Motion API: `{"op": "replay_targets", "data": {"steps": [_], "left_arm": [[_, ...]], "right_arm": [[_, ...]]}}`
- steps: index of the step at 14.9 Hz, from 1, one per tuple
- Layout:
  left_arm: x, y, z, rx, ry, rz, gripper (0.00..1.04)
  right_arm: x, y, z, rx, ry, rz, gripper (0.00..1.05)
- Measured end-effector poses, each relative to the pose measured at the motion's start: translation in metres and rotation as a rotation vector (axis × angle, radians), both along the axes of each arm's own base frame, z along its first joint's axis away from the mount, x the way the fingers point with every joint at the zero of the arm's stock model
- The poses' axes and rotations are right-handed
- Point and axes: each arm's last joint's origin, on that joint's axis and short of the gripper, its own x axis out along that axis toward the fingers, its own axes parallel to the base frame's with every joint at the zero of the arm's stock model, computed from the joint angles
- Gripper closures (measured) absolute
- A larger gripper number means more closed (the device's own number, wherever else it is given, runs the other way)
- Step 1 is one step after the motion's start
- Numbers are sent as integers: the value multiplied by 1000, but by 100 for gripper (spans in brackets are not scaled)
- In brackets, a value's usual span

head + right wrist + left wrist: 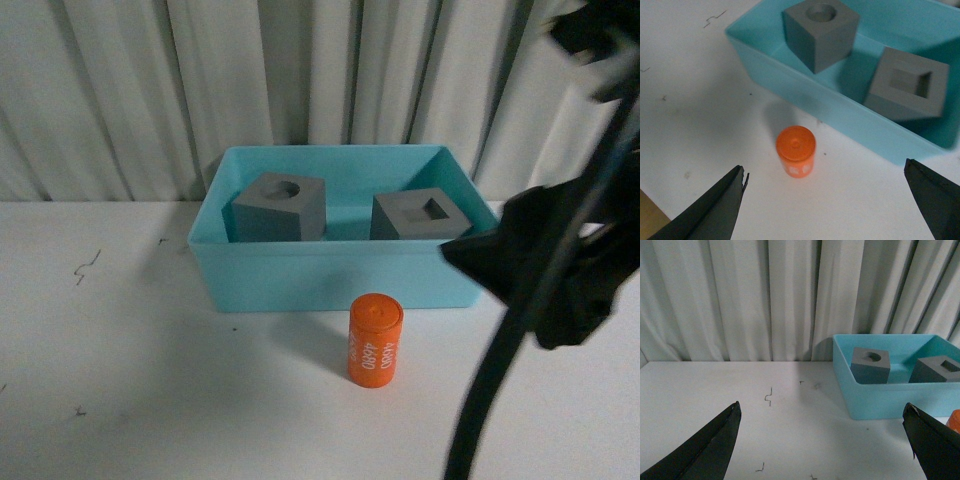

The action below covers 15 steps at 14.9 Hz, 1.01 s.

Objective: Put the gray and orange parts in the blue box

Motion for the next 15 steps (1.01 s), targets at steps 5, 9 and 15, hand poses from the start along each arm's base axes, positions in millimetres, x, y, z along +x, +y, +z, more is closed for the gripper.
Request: {"op": "replay_targets", "data": {"steps": [5, 9, 15], "left_arm": [[0, 0, 0, 0, 0, 0, 7], [0, 0, 0, 0, 0, 0, 7], [0, 0, 0, 0, 0, 0, 7]], "right_arm": [[32, 49, -46, -138, 55, 80, 6], [47, 70, -63, -156, 78, 92, 6], [52, 88, -97, -192, 140, 37, 6]]}}
